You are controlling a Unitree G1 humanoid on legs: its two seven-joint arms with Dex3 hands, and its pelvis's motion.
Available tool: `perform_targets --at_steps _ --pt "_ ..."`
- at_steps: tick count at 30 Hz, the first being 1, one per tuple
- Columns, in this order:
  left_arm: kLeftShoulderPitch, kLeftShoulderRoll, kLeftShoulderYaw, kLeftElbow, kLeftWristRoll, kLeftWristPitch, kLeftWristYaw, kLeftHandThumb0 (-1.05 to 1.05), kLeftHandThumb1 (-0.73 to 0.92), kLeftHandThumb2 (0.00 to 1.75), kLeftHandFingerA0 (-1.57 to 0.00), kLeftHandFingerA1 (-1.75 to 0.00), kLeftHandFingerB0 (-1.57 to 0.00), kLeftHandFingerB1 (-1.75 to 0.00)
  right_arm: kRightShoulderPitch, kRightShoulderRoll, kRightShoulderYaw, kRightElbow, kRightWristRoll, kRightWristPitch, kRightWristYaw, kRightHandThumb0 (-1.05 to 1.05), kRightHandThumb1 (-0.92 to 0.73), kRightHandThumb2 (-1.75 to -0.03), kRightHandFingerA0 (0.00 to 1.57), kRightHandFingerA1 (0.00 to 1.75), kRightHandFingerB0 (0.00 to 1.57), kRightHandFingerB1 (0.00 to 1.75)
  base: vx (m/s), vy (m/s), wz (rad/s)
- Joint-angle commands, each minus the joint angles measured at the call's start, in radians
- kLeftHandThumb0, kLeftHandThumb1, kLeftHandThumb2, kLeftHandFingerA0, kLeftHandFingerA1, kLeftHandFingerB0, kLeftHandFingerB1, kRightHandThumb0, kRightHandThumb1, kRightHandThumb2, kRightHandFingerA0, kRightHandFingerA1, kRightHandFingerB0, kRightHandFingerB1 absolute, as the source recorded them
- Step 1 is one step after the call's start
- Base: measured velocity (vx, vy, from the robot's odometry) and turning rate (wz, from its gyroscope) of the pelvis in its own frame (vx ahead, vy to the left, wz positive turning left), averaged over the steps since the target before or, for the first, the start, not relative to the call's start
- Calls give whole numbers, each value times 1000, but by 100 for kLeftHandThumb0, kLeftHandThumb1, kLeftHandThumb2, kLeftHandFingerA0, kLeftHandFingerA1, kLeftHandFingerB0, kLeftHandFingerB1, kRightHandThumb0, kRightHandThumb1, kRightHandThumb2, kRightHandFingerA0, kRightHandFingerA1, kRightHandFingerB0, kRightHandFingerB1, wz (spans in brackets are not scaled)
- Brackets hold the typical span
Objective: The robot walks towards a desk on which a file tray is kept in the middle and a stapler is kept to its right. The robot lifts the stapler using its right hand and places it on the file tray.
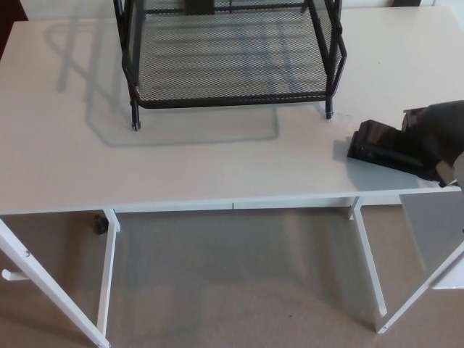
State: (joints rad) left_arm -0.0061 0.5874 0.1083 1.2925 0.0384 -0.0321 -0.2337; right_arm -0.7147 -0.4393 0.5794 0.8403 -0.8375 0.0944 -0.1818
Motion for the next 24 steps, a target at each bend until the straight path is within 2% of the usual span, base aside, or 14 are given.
perform_targets --at_steps 1,3,4,5,6,7,8,11,12,15,17,18,23,24 --pt "11 3 3 0 9 -57 2 -105 54 132 -69 -105 -44 -95 96 19 -19 11 -29 -46 -334 -23 -66 -73 91 122 83 92 0 0 0" --pt "22 4 2 1 10 -60 7 -105 53 131 -70 -106 -44 -96 114 16 -17 13 -31 -53 -365 -25 -67 -70 91 104 83 88 0 0 0" --pt "23 7 -4 -3 16 -63 2 -102 42 140 -77 -111 0 -76 118 16 -36 2 -15 -43 -355 -24 -65 -69 84 160 76 113 0 0 0" --pt "31 6 9 -1 2 -52 -1 -105 41 140 -75 -111 0 -77 133 12 -41 -17 -11 -41 -348 -25 -66 -64 87 168 75 115 0 0 0" --pt "31 7 5 1 6 -55 1 -104 41 139 -76 -111 0 -76 132 11 -46 -9 -10 -43 -366 -29 -48 -93 118 132 82 104 0 0 0" --pt "37 10 3 0 9 -57 0 -105 53 132 -70 -105 -45 -97 135 12 -46 -12 -10 -43 -361 -24 -63 -67 84 160 75 129 0 0 0" --pt "43 14 0 -3 12 -62 -4 -105 54 133 -70 -105 -45 -97 136 11 -55 -14 -11 -37 -386 -24 -59 -65 89 169 74 145 0 0 0" --pt "43 17 16 -13 -7 -45 -12 -105 51 133 -69 -105 -39 -92 134 30 -107 -2 12 -13 -485 -25 -63 -65 93 172 81 140 0 0 0" --pt "42 16 16 -12 -7 -45 -12 -105 60 118 -63 -111 -38 -103 136 27 -121 -19 18 -10 -482 -26 -66 -65 87 174 73 152 0 0 0" --pt "38 12 22 -5 -11 -43 -3 -105 51 130 -69 -105 -44 -95 139 14 -157 -58 31 -15 -477 -26 -66 -63 86 173 74 149 0 0 0" --pt "46 12 24 -2 -11 -58 -7 -105 53 130 -69 -106 -41 -95 145 -4 -192 -101 48 -41 -470 -21 -66 -67 101 172 68 147 0 0 0" --pt "43 12 28 -1 -16 -52 -14 -105 52 132 -68 -107 -39 -96 142 -18 -210 -124 56 -63 -471 -19 -64 -64 81 174 70 158 0 0 0" --pt "37 7 29 -4 -11 -44 -14 -105 52 133 -68 -105 -37 -91 125 -38 -284 -191 65 -93 -483 -17 -59 -74 87 174 71 159 0 0 0" --pt "39 9 25 -5 -5 -52 -9 -105 53 133 -67 -105 -37 -93 113 -43 -315 -236 91 -99 -437 -18 -60 -82 92 168 77 142 0 0 0"
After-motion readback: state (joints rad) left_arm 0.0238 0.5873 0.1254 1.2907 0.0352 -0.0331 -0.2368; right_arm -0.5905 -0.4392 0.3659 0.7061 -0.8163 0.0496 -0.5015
